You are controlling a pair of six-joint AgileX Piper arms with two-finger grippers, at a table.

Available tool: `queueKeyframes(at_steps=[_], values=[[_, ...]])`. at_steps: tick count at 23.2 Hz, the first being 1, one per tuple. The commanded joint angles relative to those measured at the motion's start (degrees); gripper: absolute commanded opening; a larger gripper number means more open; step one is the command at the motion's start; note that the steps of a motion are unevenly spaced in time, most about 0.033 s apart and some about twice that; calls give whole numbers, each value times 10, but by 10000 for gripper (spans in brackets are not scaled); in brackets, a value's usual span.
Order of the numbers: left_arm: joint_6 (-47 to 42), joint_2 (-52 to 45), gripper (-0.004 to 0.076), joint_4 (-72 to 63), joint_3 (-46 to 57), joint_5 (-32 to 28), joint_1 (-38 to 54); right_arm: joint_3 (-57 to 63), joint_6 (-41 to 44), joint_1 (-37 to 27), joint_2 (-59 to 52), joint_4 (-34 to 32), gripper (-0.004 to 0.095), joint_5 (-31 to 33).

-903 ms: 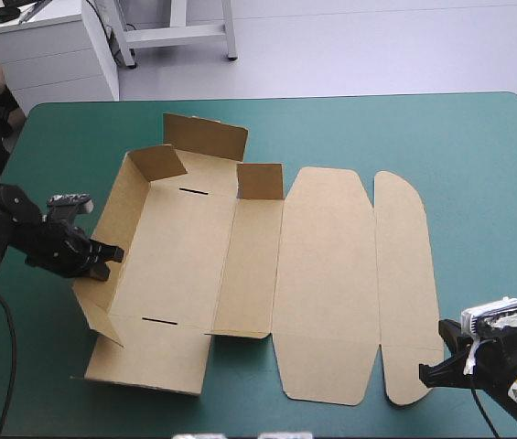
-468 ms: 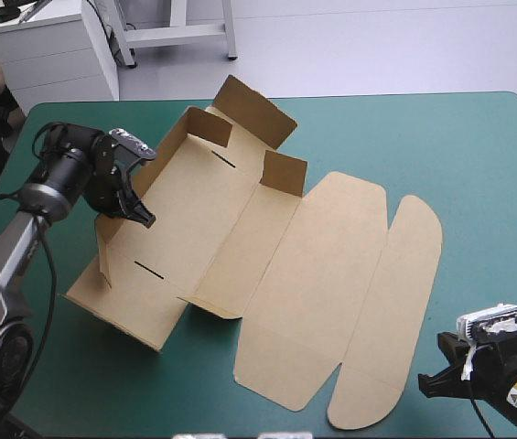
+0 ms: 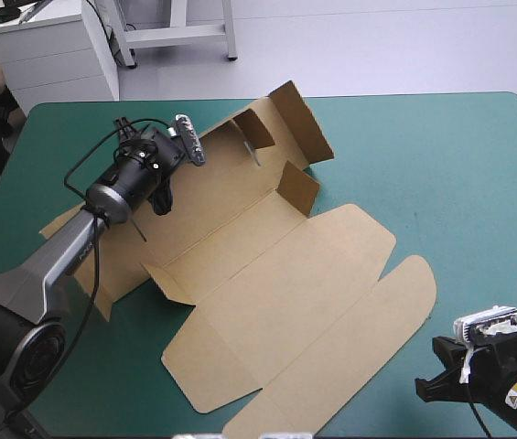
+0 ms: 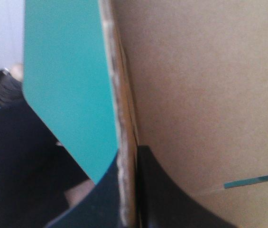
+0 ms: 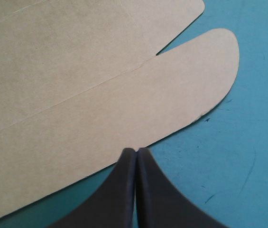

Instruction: Fold the box

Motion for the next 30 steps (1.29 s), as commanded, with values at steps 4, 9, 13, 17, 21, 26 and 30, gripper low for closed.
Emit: queueKeyframes(at_steps=[4, 9, 13, 17, 21, 26, 30], values=[[0, -27, -10, 75, -19, -76, -88, -14, -8, -4, 4, 10, -20, -35], [-10, -29, -10, 83, -19, -91, -144, -14, -8, -4, 4, 11, -20, -35], [-23, -43, -10, 112, -17, -116, -188, -14, -8, -4, 4, 13, -20, -35], [-49, -71, -10, 163, 45, -136, -219, -14, -8, -4, 4, 30, -20, -38], [-178, -132, -10, 356, 205, -183, -261, -14, -10, -4, 4, 30, -20, -42], [-330, -173, -10, 559, 329, -189, -282, -14, -10, -4, 4, 31, -19, -43], [-330, -162, -10, 578, 335, -212, -280, -14, -10, -4, 4, 32, -19, -44]])
